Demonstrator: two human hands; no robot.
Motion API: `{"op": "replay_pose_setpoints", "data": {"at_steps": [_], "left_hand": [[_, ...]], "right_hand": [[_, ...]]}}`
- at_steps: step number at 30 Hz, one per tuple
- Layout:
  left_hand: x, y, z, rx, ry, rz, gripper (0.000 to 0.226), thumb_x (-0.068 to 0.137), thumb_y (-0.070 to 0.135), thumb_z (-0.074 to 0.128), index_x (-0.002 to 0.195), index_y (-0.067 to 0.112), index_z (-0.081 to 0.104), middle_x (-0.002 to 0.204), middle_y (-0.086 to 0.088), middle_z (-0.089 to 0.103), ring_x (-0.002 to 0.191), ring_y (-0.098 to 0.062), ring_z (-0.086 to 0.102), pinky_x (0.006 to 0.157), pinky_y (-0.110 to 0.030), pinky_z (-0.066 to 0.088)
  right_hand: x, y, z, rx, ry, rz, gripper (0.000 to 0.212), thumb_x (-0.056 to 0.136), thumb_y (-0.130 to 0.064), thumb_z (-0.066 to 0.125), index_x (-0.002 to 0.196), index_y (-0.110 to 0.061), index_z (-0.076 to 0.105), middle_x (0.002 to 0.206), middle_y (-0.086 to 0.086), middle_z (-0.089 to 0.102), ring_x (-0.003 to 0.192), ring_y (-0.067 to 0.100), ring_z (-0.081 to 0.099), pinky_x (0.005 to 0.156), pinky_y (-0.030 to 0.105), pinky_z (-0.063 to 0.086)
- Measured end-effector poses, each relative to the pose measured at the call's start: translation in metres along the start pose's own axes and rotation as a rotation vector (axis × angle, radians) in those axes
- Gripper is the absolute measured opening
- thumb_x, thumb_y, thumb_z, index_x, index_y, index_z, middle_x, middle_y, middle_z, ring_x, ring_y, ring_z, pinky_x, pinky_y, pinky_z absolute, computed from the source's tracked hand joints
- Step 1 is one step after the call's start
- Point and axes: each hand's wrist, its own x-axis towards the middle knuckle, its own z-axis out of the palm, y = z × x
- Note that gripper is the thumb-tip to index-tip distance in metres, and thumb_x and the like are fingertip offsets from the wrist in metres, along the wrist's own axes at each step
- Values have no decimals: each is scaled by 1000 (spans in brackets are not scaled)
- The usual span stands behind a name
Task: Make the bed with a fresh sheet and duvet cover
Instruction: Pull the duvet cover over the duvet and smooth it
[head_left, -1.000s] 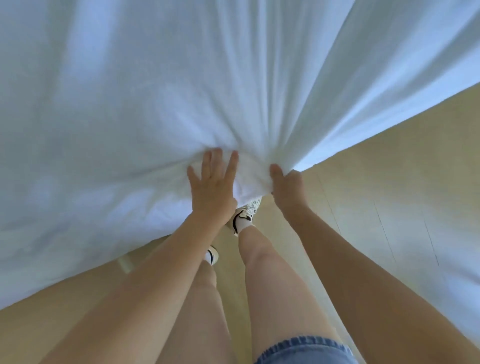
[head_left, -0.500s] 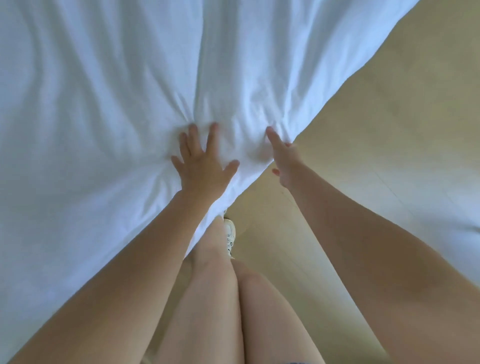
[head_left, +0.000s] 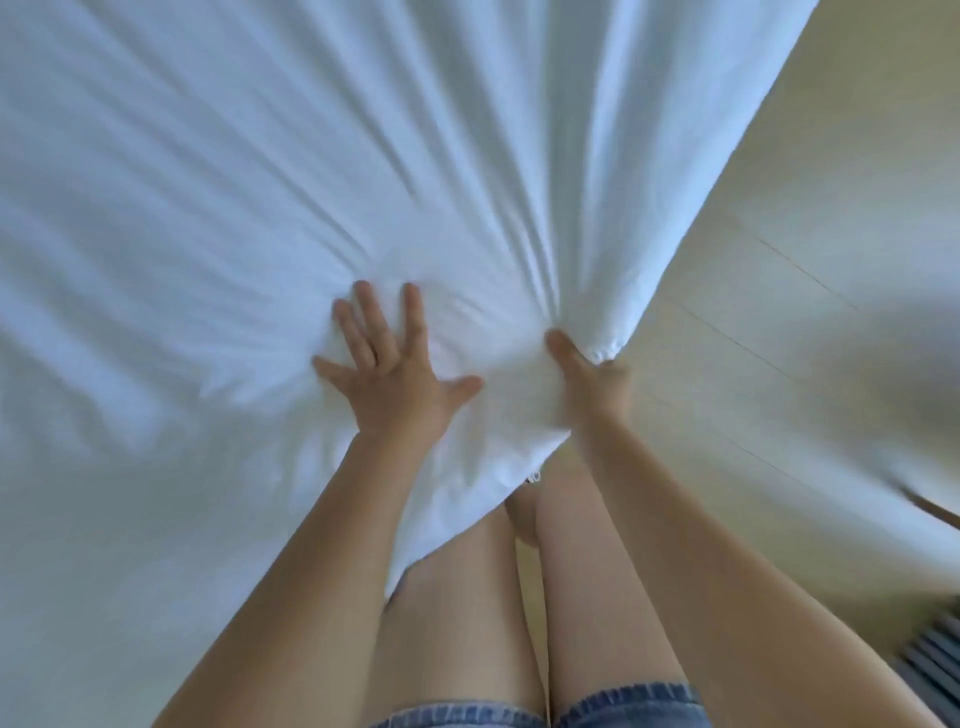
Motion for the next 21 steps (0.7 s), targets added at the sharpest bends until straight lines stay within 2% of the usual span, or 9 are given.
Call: {"op": "replay_pose_setpoints", "data": {"at_steps": [3,5,7,11,12,14,15,18,21], "left_hand": [[9,25,-12,-55,-42,-134,117,79,52,66,145,25,-27,148,-16,-37,138,-39,-28,106,-68,6],[3,42,-22,-152,-16,-171,110,83,44,65,147,23,-23,151,-16,-32,140,-39,-24,108,-65,6],[1,58,-30,-215,77,-119,101,86,36,61,149,24,-17,154,-13,-26,142,-35,-18,111,-60,8],[15,102,-61,-222,176,62,91,89,32,57,149,31,-12,156,-8,-21,145,-28,-14,112,-55,11],[24,116,-72,-212,183,89,90,90,33,56,150,32,-11,156,-7,-21,145,-28,-13,113,-55,13],[43,147,-97,-191,203,117,87,90,34,56,150,33,-8,156,-7,-20,145,-28,-13,113,-55,14],[48,154,-106,-204,216,117,86,91,36,55,150,33,-7,157,-7,-19,145,-28,-12,113,-55,15],[72,204,-139,-304,272,89,82,91,43,53,150,34,-4,158,-3,-15,145,-26,-9,113,-51,14],[88,248,-144,-326,119,20,81,91,51,49,150,37,-4,158,1,-15,145,-25,-10,114,-51,15]], "right_hand": [[39,-29,28,12,-270,206,41,76,-18,77,114,-9,64,102,8,70,86,23,68,72,34,58],[58,-59,31,89,-394,180,59,74,-26,79,127,-13,57,109,5,69,94,23,68,75,37,57],[69,-100,23,177,-443,135,80,65,-43,82,133,-17,50,120,5,66,104,23,67,81,41,55],[105,-181,18,286,-500,71,59,80,-62,60,123,-21,60,112,1,70,101,19,68,95,44,49],[111,-198,19,298,-494,81,56,80,-65,58,118,-23,63,106,-1,72,97,17,69,93,42,50],[115,-228,19,257,-477,93,44,81,-63,58,104,-26,66,91,-6,74,85,14,70,80,32,55],[114,-229,21,219,-474,94,38,82,-58,62,99,-25,66,87,-7,73,83,14,70,74,30,55],[115,-241,-9,126,-399,89,27,79,-35,75,94,-15,67,84,-2,72,77,17,70,74,33,58],[133,-239,-54,120,-218,88,24,81,-26,74,97,-11,64,81,-1,68,63,11,64,52,21,53]]}}
